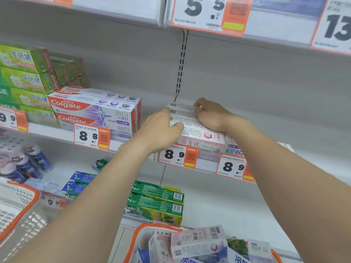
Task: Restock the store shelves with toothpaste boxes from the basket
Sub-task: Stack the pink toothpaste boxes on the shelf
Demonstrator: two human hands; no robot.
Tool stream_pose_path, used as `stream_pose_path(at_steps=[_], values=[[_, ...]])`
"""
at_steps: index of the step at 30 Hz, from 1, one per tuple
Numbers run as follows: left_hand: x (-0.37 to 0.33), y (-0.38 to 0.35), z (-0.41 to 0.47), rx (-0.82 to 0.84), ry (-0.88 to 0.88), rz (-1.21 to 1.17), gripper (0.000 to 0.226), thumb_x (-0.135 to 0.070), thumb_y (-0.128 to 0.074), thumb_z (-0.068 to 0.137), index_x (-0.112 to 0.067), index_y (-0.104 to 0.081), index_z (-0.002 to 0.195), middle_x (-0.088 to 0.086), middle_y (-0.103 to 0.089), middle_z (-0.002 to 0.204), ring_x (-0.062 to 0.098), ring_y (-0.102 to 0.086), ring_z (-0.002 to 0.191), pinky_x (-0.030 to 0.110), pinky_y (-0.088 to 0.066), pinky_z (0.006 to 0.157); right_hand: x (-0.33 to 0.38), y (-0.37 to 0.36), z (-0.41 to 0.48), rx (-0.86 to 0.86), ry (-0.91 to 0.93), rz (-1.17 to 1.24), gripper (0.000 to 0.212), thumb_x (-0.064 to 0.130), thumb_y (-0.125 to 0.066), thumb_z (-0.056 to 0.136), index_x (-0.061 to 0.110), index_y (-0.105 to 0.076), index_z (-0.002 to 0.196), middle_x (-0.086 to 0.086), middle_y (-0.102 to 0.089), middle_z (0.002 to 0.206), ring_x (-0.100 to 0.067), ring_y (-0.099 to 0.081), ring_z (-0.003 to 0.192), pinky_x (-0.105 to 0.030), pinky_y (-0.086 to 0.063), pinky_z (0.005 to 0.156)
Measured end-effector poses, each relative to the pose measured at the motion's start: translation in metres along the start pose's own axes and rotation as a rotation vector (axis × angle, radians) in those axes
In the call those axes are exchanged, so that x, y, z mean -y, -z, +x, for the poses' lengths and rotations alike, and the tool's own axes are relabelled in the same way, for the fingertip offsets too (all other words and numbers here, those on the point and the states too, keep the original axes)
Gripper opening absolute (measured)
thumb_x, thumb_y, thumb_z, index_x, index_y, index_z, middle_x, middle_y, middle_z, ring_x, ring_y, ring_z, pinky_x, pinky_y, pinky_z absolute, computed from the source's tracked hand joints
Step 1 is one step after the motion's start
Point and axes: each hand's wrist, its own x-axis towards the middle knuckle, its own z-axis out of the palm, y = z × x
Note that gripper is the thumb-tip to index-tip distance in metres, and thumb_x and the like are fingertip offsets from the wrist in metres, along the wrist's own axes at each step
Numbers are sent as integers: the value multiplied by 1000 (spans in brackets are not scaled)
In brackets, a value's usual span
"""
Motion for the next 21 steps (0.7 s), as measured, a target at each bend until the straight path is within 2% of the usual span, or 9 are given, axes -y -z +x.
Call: stream_pose_path(at_steps=[4, 7, 11, 14, 16, 18, 19, 20, 21], values=[[-4, -2, 6, -23, 31, -92, 46, -32, -53, 103, -16, -48, 146, -8, -54, 117, 16, -53, 103, 28, -40, 83, 3, -3, 0, -17, -6, -16, 39, 43, -33, 108, 24, -45, 140, -5, -56, 131, -28, -53, 118, -43, -45, 97], [-6, -2, 8, -35, 44, -110, 48, -33, -56, 101, -17, -47, 146, -10, -53, 113, 19, -60, 105, 32, -49, 85, 6, -1, -6, -13, -39, -28, 40, 46, -31, 107, 26, -44, 139, -5, -54, 133, -30, -52, 120, -51, -46, 103], [-7, -3, 9, -36, 43, -150, 49, -32, -61, 96, -19, -50, 142, -11, -59, 107, 21, -67, 107, 42, -58, 94, 6, -3, -9, -22, -70, -31, 42, 46, -28, 107, 29, -41, 143, -7, -49, 139, -32, -41, 132, -54, -40, 108], [-6, -2, 10, -50, 33, -178, 44, -29, -64, 94, -25, -54, 137, -23, -55, 95, 17, -65, 104, 36, -56, 92, 8, 0, -13, -27, -109, 22, 43, 43, -29, 107, 36, -40, 148, -8, -41, 145, -35, -28, 143, -52, -33, 114], [-4, -1, 10, -49, 24, -177, 39, -28, -65, 94, -32, -53, 130, -29, -52, 93, 13, -65, 101, 33, -54, 88, 7, 5, -18, -84, -137, 103, 46, 37, -31, 105, 35, -45, 149, -12, -42, 147, -37, -39, 140, -49, -36, 116], [-3, -2, 11, -40, 10, -182, 38, -30, -65, 93, -33, -52, 130, -27, -55, 95, 15, -67, 103, 35, -56, 90, 3, 14, -23, -191, -217, 208, 45, 27, -40, 99, 24, -52, 142, -11, -51, 141, -37, -56, 123, -41, -49, 104], [-2, -2, 11, -37, 10, -184, 36, -30, -65, 94, -35, -51, 127, -28, -55, 95, 15, -67, 104, 36, -57, 91, 0, 18, -27, -231, -270, 253, 33, 20, -45, 97, 17, -58, 128, -9, -56, 125, -35, -59, 109, -35, -52, 90], [-2, -2, 11, -37, 12, -189, 34, -30, -64, 94, -37, -49, 123, -28, -55, 95, 15, -67, 104, 36, -56, 91, -4, 20, -32, -257, -315, 284, 16, 11, -47, 95, 12, -59, 105, -9, -56, 103, -32, -56, 93, -30, -49, 73], [-1, -3, 12, -36, 14, -194, 33, -30, -64, 94, -38, -48, 121, -27, -56, 96, 15, -67, 104, 36, -57, 91, -10, 22, -37, -271, -343, 267, 11, 4, -46, 93, 11, -52, 87, -8, -53, 85, -29, -48, 82, -27, -41, 61]])
